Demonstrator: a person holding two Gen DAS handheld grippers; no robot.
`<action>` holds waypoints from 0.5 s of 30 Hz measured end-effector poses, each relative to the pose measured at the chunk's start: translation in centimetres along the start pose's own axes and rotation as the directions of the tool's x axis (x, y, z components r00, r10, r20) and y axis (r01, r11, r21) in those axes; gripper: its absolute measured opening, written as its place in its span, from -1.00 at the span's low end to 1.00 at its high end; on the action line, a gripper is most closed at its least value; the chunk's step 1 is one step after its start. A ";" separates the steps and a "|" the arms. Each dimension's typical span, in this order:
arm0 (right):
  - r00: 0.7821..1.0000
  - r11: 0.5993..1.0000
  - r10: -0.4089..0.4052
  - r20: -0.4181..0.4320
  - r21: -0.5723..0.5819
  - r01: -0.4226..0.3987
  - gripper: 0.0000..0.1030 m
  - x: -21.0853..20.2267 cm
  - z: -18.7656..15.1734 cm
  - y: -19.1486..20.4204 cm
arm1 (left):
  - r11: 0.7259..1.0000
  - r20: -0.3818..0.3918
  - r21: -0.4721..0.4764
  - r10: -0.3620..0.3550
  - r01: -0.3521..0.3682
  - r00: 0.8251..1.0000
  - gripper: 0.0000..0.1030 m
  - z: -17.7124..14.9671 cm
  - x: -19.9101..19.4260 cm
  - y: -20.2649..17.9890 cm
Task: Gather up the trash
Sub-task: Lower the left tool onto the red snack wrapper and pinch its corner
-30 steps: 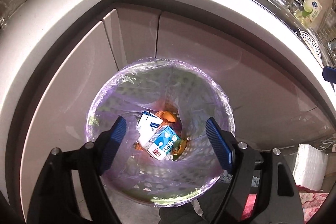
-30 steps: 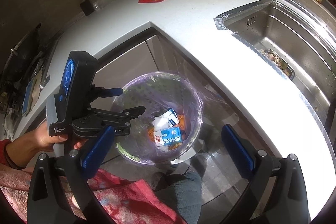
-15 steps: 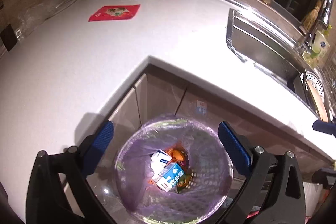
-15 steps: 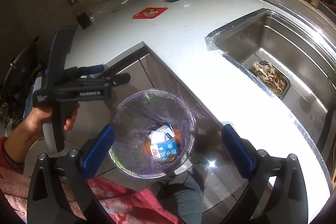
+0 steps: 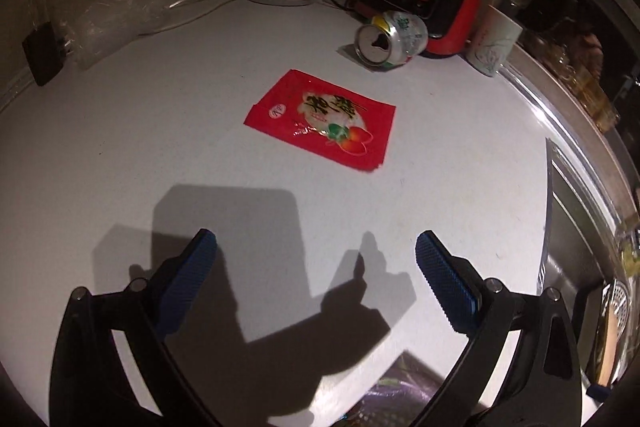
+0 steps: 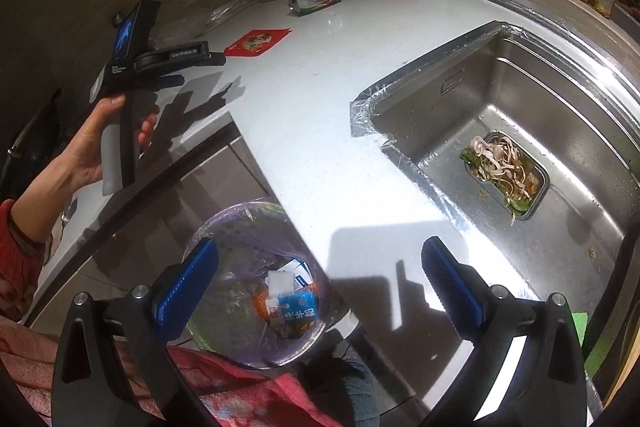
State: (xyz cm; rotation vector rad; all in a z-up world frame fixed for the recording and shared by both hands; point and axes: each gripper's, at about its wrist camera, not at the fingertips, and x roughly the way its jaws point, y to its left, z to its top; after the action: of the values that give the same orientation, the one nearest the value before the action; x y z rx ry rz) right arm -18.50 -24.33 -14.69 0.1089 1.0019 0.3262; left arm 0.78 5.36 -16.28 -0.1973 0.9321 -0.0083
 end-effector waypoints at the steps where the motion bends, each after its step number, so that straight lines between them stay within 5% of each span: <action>1: 1.000 1.000 0.005 -0.001 0.001 -0.005 0.95 0.3 0.4 -0.5 | 1.000 -0.007 -0.023 0.013 -0.013 1.000 0.85 0.6 0.7 0.1; 9: 0.998 0.998 0.063 -0.019 -0.003 -0.064 0.95 3.0 3.3 -2.8 | 0.965 -0.071 -0.243 0.087 -0.101 0.994 0.85 3.2 4.4 -0.6; 15: 0.994 0.993 0.110 -0.020 -0.046 -0.111 0.95 4.7 5.9 -4.0 | 0.894 -0.129 -0.404 0.157 -0.196 0.979 0.85 5.2 6.3 -1.6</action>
State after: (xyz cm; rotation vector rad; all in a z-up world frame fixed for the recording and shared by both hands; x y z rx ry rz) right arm -10.32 -26.26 -16.27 0.1193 1.0072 0.4519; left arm 8.85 4.05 -18.02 -0.5099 1.0356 0.3563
